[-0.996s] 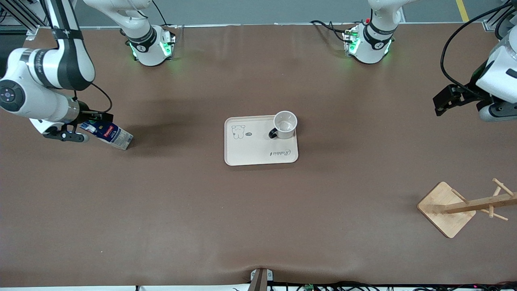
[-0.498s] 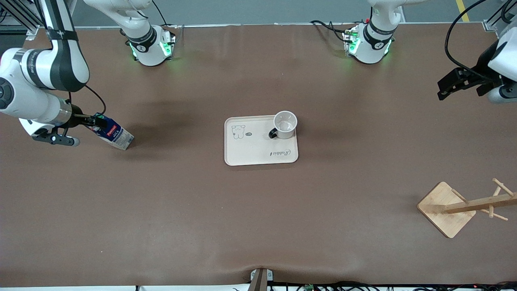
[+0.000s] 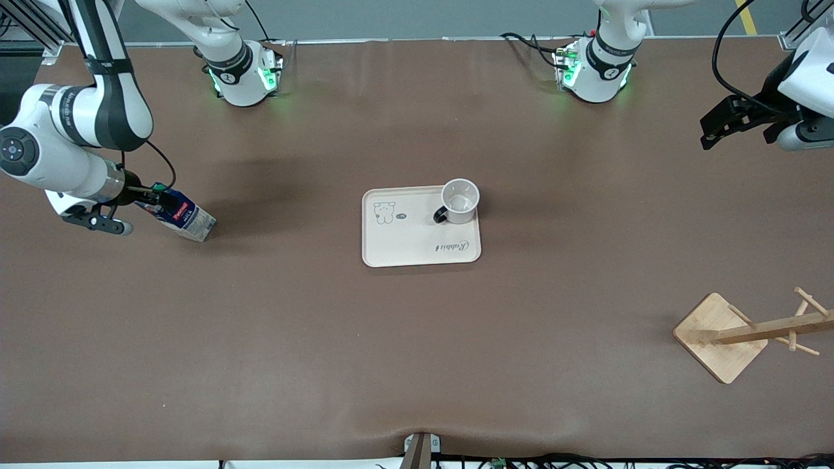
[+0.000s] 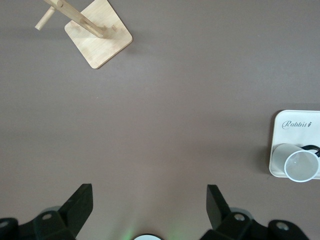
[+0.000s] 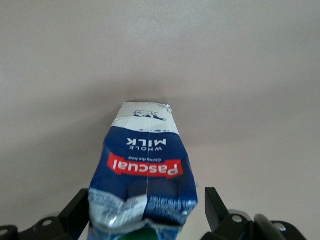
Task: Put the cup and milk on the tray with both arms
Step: 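Close the right gripper on the milk carton and lift it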
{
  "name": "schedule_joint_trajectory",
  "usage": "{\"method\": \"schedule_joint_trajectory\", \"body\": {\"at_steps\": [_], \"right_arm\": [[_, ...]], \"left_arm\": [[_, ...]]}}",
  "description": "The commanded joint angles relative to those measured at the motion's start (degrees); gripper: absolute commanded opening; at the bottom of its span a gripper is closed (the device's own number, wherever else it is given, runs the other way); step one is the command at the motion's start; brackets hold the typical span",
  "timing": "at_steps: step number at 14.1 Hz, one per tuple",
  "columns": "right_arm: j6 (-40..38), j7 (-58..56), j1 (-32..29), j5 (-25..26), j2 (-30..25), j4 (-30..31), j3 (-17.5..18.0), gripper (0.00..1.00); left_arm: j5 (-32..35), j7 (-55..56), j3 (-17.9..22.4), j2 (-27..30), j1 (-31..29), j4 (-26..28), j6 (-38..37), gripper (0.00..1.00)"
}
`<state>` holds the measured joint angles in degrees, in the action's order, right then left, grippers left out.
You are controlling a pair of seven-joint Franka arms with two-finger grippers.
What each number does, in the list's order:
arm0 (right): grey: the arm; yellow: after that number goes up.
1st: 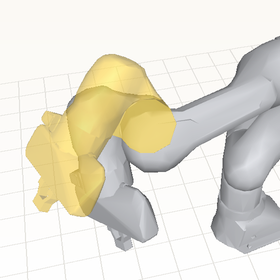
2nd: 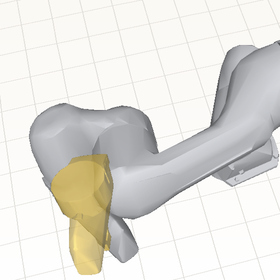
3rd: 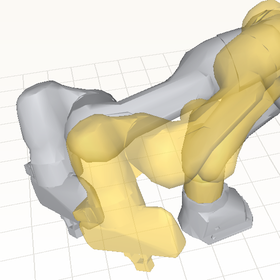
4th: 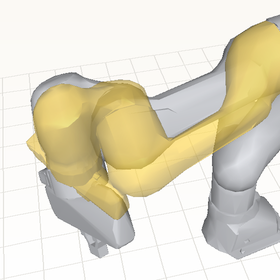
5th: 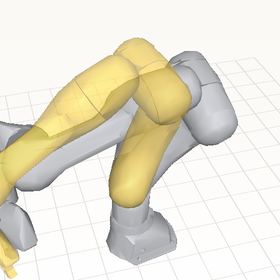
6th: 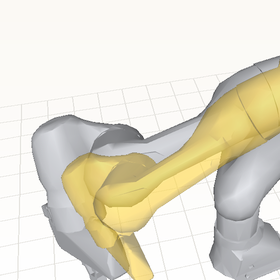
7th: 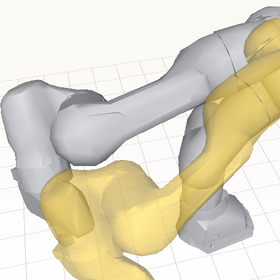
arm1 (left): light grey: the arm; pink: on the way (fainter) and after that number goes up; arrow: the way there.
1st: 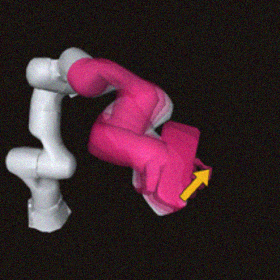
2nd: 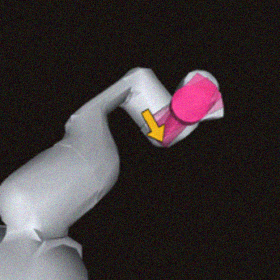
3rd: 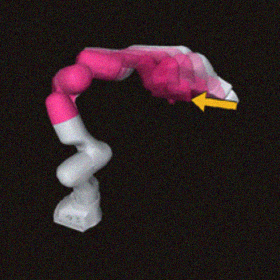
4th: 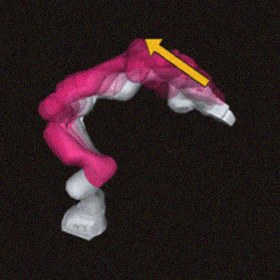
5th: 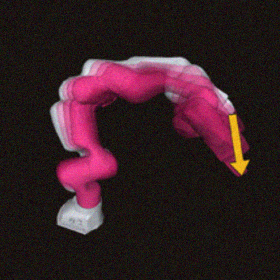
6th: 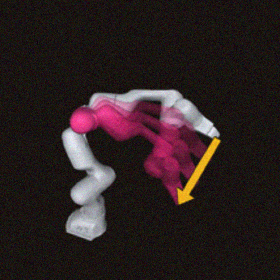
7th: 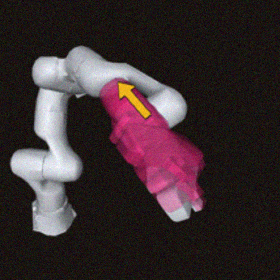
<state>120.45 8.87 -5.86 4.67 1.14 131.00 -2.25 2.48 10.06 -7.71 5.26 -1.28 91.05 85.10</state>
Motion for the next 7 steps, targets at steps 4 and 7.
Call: {"method": "schedule_joint_trajectory", "body": {"at_steps": [4, 7], "right_arm": [[-12.03, 1.76, 2.68, -0.88, -2.11, -4.49, 0.93, 0.00], [-26.11, 7.02, 9.53, -1.85, -1.93, -13.63, 0.93, 0.00]], "left_arm": [[-0.29, -0.39, 0.06, 0.89, 0.23, 1.14, 0.41, 1.00], [-0.37, -0.39, 0.06, 0.80, 0.05, 1.23, 0.50, 1.00]]}}
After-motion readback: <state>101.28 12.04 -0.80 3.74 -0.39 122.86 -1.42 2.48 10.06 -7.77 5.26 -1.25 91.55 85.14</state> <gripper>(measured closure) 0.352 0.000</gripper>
